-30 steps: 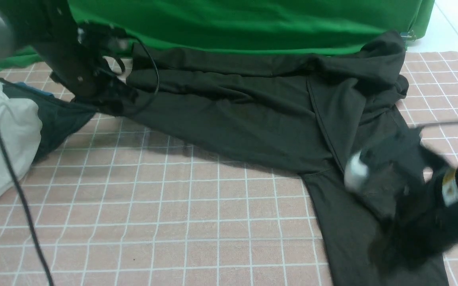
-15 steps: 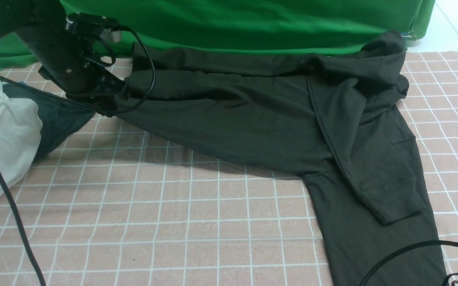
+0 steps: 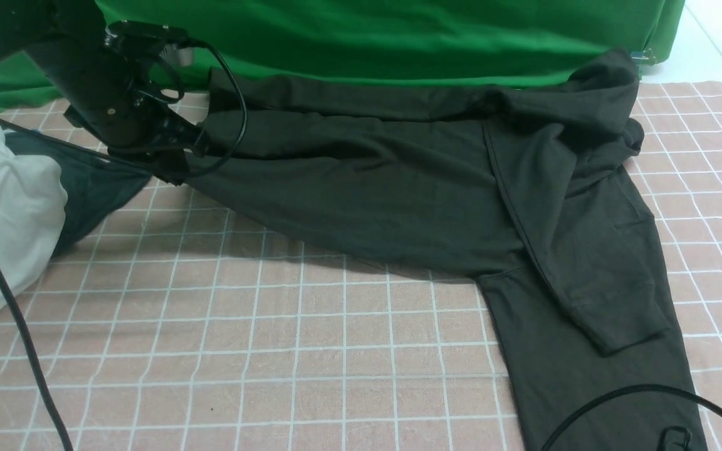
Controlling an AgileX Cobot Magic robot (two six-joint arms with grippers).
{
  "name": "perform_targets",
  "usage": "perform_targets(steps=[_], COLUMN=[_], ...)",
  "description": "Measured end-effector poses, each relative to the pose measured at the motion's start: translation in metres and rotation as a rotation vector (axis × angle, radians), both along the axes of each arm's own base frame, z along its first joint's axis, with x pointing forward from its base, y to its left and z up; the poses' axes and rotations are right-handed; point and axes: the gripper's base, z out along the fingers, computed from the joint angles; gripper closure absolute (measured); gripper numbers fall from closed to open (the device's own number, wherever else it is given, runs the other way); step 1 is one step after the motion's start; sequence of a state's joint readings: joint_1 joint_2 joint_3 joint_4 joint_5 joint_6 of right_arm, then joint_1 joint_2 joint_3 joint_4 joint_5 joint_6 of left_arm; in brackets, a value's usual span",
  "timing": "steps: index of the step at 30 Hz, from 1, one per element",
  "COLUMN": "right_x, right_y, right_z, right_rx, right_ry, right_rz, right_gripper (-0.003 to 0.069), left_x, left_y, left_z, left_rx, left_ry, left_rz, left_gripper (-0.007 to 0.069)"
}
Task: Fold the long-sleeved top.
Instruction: Spread the long sleeves with your arms and place them on the tabletop
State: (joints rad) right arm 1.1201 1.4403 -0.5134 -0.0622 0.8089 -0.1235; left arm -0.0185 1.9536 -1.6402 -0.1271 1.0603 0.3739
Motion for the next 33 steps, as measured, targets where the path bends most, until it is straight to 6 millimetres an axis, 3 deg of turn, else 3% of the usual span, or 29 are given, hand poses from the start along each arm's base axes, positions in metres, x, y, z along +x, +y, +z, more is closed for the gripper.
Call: perform_targets(steps=[2,3,6,8,17,21,23,26,33], right_x=[0.0,0.001,0.002,0.004,0.003,0.0,-0.002,-0.002,-0.003], right_y=[0.0,0.001,0.004,0.006,0.008,0.005,0.005,0.005,0.003], right_z=[0.0,0.001,0.002,0.004,0.023,0.031,0.035,0.036,0.025], right_rx=[-0.001,-0.004,-0.018,-0.025,-0.029,-0.002,0.022,0.039,0.09], right_ry=[0.0,0.001,0.003,0.005,0.016,0.026,0.031,0.024,0.001], right_rz=[0.0,-0.001,-0.004,-0.007,-0.051,-0.088,-0.104,-0.104,-0.122], right_gripper=[0.0346,0.0432,0.0567,0.0606,0.0596,0.0553,0.0495,0.0431,0.0417], left_x=[0.0,-0.001,-0.001,-0.001,-0.003,-0.003,-0.003,-0.003,-0.003], left_y=[0.0,0.0,0.0,0.0,0.0,0.0,0.0,0.0,0.0], left_z=[0.0,0.0,0.001,0.001,0.001,0.001,0.001,0.001,0.001], left_rx=[0.0,0.001,0.002,0.002,-0.001,-0.001,-0.001,-0.001,0.0], left_ry=[0.002,0.005,0.005,0.006,0.019,0.02,0.02,0.02,0.019], left_rz=[-0.001,-0.004,-0.008,-0.008,-0.011,-0.012,-0.012,-0.012,-0.018], left_gripper=[0.0574,0.0574,0.0574,0.0574,0.0574,0.0574,0.0574,0.0574,0.0574])
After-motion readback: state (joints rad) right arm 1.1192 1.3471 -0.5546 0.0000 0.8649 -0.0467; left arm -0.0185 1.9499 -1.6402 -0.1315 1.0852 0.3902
